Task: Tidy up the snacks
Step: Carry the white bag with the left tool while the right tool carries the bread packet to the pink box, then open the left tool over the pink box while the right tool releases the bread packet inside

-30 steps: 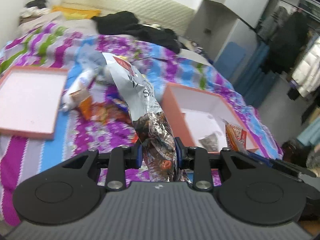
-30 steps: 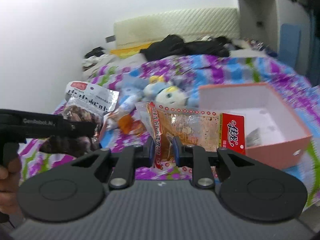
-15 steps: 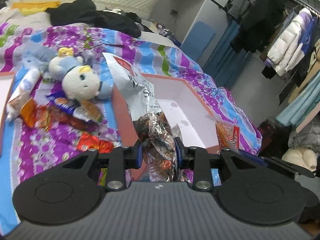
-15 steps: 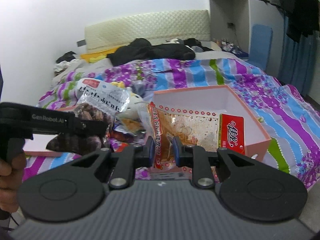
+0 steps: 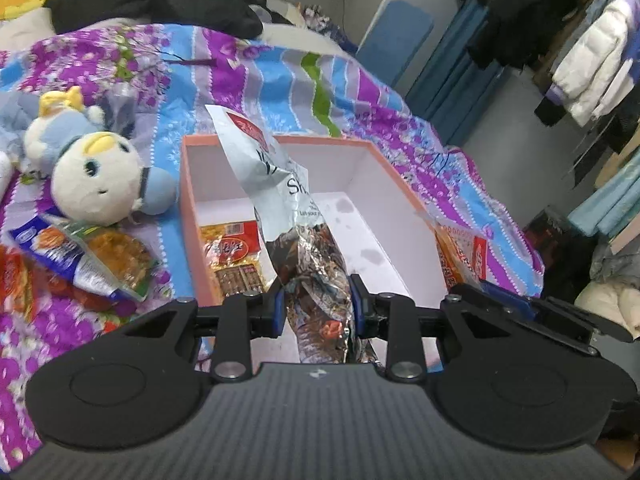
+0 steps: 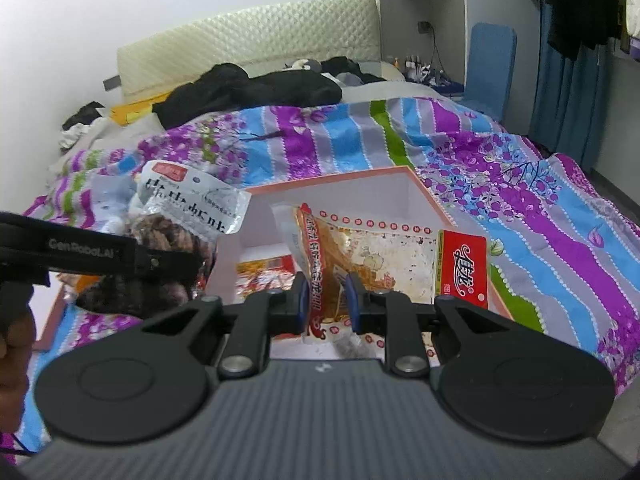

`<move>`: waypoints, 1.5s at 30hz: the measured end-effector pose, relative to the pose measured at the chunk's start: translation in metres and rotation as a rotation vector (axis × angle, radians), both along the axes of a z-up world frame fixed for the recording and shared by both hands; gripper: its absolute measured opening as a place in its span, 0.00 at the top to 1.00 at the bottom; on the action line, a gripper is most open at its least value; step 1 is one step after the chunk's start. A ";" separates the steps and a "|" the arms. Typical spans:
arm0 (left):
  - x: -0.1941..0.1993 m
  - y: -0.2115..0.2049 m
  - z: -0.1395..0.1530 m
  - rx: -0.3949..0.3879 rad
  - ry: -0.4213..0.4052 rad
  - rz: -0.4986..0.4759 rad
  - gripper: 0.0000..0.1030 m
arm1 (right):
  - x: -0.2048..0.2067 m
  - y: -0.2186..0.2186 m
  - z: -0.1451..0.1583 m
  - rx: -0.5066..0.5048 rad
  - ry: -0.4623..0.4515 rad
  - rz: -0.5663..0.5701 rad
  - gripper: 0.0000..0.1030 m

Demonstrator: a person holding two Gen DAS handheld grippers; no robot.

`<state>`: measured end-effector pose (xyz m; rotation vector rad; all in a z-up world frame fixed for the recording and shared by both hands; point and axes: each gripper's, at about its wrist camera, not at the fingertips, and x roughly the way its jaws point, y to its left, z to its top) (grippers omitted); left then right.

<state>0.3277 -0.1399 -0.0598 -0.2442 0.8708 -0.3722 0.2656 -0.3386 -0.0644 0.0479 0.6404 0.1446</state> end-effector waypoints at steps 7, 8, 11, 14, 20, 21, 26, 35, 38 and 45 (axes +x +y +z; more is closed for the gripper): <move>0.046 -0.011 -0.035 0.024 0.062 0.007 0.66 | 0.044 -0.003 -0.035 -0.026 0.056 -0.003 0.77; 0.051 -0.012 -0.039 0.031 0.068 0.010 0.66 | 0.048 -0.003 -0.039 -0.017 0.063 -0.002 0.77; 0.061 -0.012 -0.044 0.042 0.069 0.006 0.66 | 0.059 -0.006 -0.053 0.014 0.095 -0.003 0.76; 0.068 -0.009 -0.044 0.048 0.063 -0.001 0.64 | 0.065 -0.009 -0.061 0.023 0.111 -0.018 0.73; 0.061 -0.003 -0.039 0.044 0.052 0.013 0.54 | 0.065 -0.011 -0.058 0.042 0.117 -0.019 0.53; 0.058 -0.001 -0.036 0.042 0.047 0.017 0.53 | 0.062 -0.011 -0.055 0.041 0.110 -0.020 0.53; 0.032 0.007 -0.014 0.042 0.008 0.023 0.53 | 0.044 -0.006 -0.035 0.054 0.074 -0.019 0.53; -0.041 0.034 0.036 0.024 -0.084 0.054 0.53 | -0.010 0.013 0.005 0.075 -0.004 0.015 0.53; -0.069 0.046 0.049 0.023 -0.110 0.078 0.53 | -0.030 0.021 0.015 0.077 -0.020 0.028 0.53; -0.131 0.069 0.070 0.042 -0.189 0.142 0.53 | -0.069 0.037 0.032 0.078 -0.053 0.062 0.53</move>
